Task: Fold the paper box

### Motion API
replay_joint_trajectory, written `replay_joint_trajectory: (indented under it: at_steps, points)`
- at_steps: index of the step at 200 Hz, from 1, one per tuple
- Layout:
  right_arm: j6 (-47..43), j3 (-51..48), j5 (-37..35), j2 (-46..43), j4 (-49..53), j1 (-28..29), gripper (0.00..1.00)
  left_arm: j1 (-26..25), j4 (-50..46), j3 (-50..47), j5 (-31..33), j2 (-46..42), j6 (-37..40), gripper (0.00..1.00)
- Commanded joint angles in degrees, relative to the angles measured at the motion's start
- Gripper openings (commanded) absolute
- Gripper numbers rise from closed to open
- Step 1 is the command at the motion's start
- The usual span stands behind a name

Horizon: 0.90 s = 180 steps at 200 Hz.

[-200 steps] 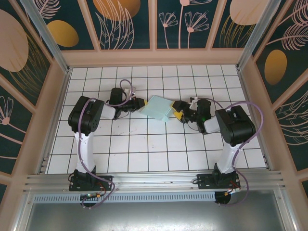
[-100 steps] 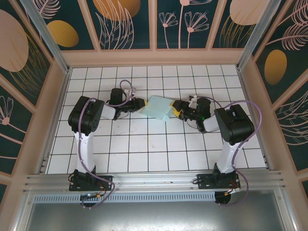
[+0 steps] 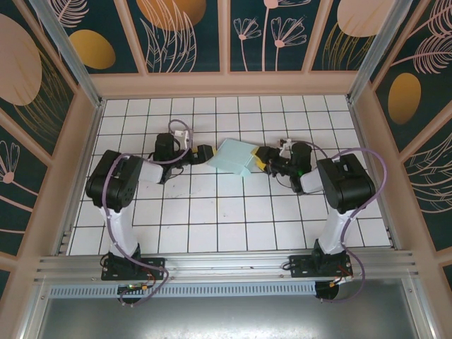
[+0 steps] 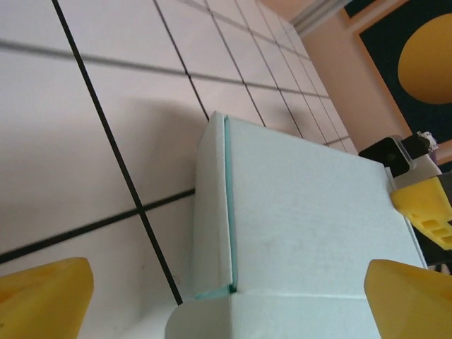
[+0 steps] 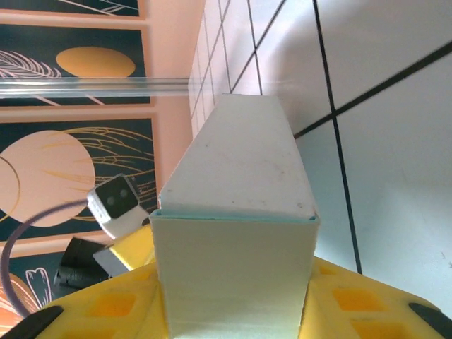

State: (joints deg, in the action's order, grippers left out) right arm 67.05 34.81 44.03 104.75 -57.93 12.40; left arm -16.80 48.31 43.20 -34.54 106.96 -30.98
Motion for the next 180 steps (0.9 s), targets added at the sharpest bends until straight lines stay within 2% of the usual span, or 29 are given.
replay_joint_trajectory:
  at_steps: [1,16,24,39,49,66,83,115,162,180]
  points:
    - [0.03,-0.09,1.97,-4.94,-0.10,-1.77,0.41,-3.12,8.98,-4.43,10.82,-6.69,14.31,0.99]
    - [-0.31,-0.18,2.31,-7.07,1.15,-2.86,0.41,-7.74,9.41,-7.28,17.81,-11.35,28.04,0.99]
    - [-0.40,-0.18,2.39,-8.16,1.79,-3.41,0.41,-9.56,9.17,-7.99,20.16,-12.75,32.64,0.99]
    - [-0.32,-0.27,2.90,-10.08,2.46,-4.43,0.41,-10.75,11.81,-9.69,21.88,-14.47,35.80,0.98]
    - [0.07,-0.43,3.25,-11.39,2.60,-5.09,0.41,-11.78,16.78,-12.18,22.95,-15.48,39.34,0.99]
    - [0.84,-0.86,3.43,-13.97,2.47,-6.10,0.41,-14.79,23.60,-16.13,25.74,-16.81,50.51,0.99]
    - [1.37,-1.47,3.64,-16.52,1.94,-6.92,0.41,-17.58,23.93,-17.59,28.57,-17.13,63.47,0.99]
    - [2.64,-2.42,4.91,-19.91,1.33,-7.39,0.41,-20.67,32.36,-19.81,33.35,-14.23,79.45,0.95]
    - [5.29,-6.15,6.85,-24.72,1.10,-7.14,0.41,-25.05,46.55,-18.85,40.14,-9.13,96.18,0.94]
    - [6.55,-7.60,7.27,-26.98,1.32,-7.04,0.40,-26.10,51.72,-17.30,42.04,-3.76,101.92,0.94]
